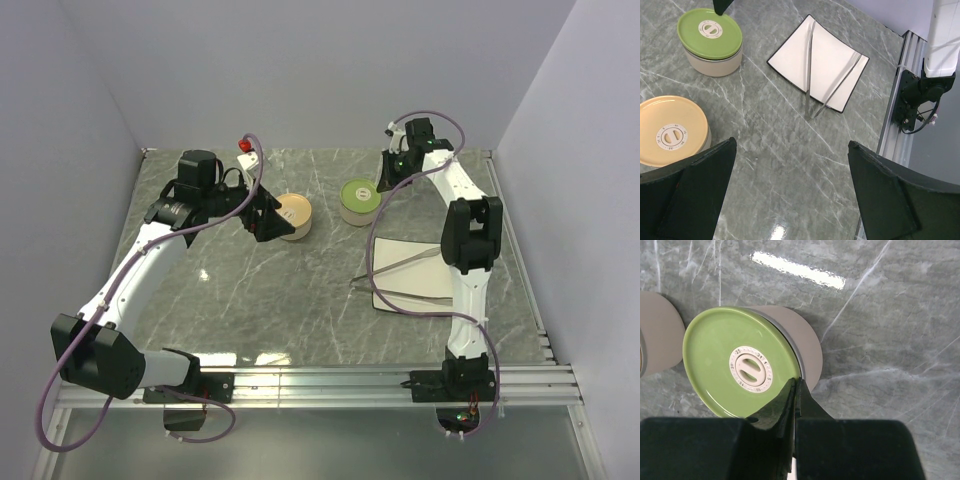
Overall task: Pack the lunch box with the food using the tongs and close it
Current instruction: Put the lid back on the lunch box, then move the lunch box
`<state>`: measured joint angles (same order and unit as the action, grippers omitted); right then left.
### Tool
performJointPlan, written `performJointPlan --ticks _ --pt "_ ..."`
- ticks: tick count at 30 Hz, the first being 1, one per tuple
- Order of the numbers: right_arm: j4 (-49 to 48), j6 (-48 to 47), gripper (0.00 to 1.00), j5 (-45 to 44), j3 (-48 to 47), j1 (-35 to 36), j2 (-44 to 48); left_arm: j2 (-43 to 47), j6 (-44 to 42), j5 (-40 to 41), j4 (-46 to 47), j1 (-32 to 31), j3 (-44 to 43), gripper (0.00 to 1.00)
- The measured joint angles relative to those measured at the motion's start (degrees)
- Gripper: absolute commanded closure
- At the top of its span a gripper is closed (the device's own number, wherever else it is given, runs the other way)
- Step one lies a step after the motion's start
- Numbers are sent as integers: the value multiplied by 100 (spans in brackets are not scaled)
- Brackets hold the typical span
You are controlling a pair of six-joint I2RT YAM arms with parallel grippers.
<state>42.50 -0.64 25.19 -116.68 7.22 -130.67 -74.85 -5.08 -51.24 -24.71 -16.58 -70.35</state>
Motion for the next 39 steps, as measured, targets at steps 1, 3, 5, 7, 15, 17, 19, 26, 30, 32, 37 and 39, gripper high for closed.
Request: performJointPlan --ticks 1,3,5,7,15,17,19,26,30,32,37,39 --pt "0 7 100 7 0 0 0 0 -2 -2 0 0 0 1" --pt "0 15 100 11 0 0 0 2 -2 -9 0 0 0 1" --pt "0 17 100 20 0 0 -7 0 -2 -11 0 0 0 1" --pt "0 17 100 26 0 0 -7 0 -2 -13 0 0 0 1" --pt "39 35 63 9 -2 0 -7 0 -2 -44 0 0 0 1" --pt "61 22 57 -9 -2 0 -7 0 -2 -57 0 0 0 1" --pt "66 15 57 -11 -2 0 -4 0 -2 -59 0 0 0 1" --pt "-166 20 56 -24 256 11 354 0 -2 -61 0 0 0 0" --pt "-363 -31 56 -13 389 98 809 0 -2 -61 0 0 4 0" --pt "-507 -70 56 -26 389 208 949 0 -2 -61 0 0 4 1" --pt "-647 -186 55 -151 385 601 964 0 -2 -59 0 0 4 1" --pt "-651 -223 54 -221 385 728 901 2 -2 -59 2 0 4 1"
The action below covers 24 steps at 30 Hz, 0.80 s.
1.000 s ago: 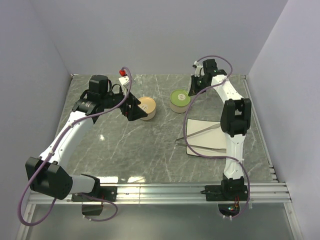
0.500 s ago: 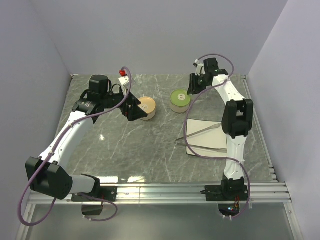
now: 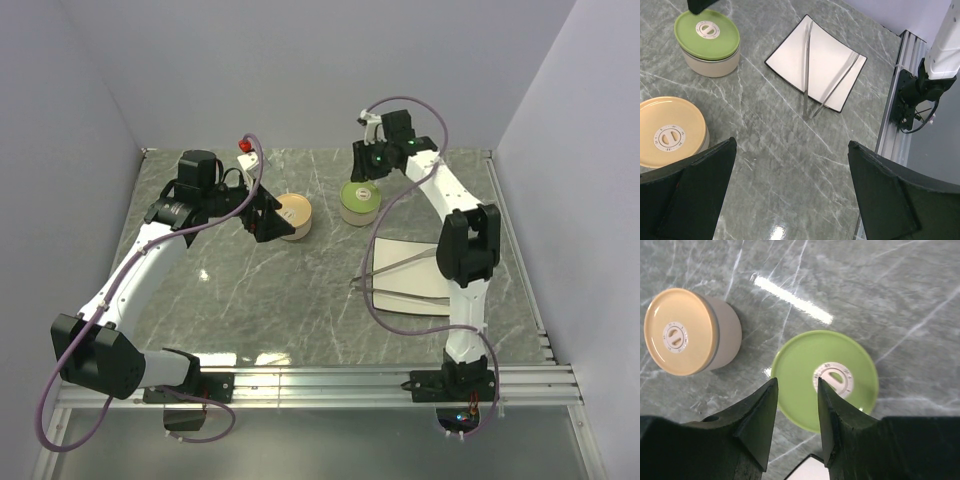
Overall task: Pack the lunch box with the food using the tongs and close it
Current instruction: Move the lunch box
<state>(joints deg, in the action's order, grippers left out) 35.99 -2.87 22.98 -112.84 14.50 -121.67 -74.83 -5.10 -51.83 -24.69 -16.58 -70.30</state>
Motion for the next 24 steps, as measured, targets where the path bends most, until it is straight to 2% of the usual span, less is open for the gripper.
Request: performJointPlan --ticks 14,24 --pt "-35 -278 46 -846 26 337 -573 11 -7 4 -2 0 35 1" --pt "-35 -448 46 -883 76 348 -608 17 -7 7 -2 0 74 1"
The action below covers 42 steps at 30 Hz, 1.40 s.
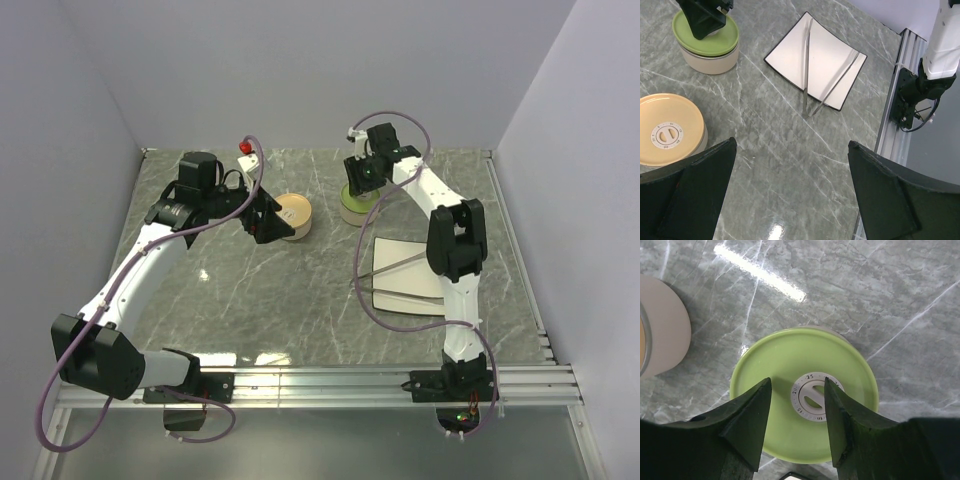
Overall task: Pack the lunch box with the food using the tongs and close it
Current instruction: Move the lunch box
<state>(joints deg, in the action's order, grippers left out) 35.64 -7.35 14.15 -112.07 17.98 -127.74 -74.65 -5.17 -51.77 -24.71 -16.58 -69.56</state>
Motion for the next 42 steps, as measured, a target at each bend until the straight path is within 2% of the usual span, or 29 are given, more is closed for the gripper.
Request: performJointPlan --ticks 19,22,26,31,38,42 --pt "-310 -389 37 -385 378 197 127 0 -2 2 0 0 2 1" --pt "-308 -382 35 -374 378 203 129 0 2 22 0 0 2 0" --pt "-275 -358 27 -350 372 203 151 0 35 96 0 13 2 1" --pt "-92 -278 26 -271 350 205 214 0 190 214 2 179 2 1" --pt "415 -76 27 -57 -291 7 216 2 286 214 2 393 2 1" --pt "476 37 30 85 -730 -345 216 20 284 214 2 404 2 1"
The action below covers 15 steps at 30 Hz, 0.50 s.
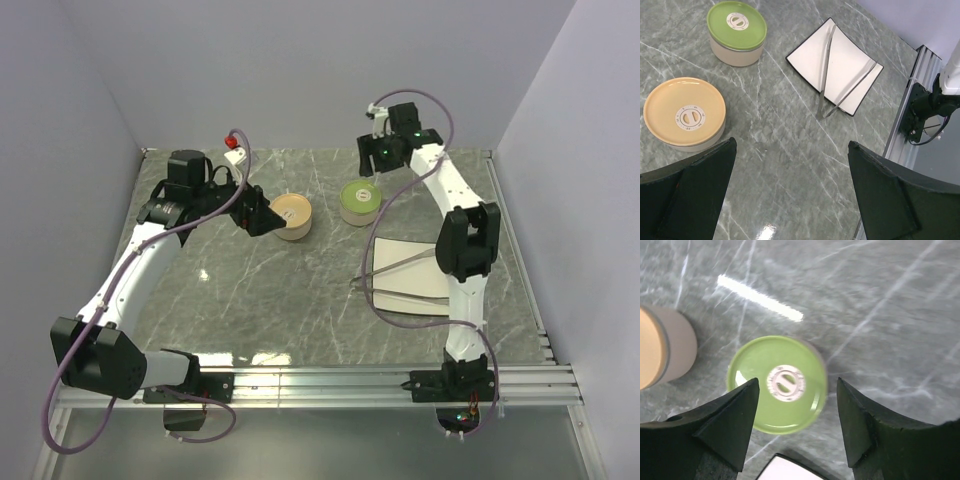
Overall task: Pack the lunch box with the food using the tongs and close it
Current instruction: Move the lunch box
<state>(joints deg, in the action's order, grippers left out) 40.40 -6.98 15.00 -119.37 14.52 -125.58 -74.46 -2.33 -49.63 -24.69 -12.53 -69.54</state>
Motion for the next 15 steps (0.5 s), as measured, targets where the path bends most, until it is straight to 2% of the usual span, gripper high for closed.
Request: performJointPlan --ticks 3,9,15 --pt "83 59 34 127 -168 -262 -26 2 -2 0 -2 13 0 1" --pt "199 157 35 459 -334 -632 -330 -46 22 181 0 50 0 1" --pt "262 173 34 748 -319 -625 -584 -855 195 911 -31 203 -317 1"
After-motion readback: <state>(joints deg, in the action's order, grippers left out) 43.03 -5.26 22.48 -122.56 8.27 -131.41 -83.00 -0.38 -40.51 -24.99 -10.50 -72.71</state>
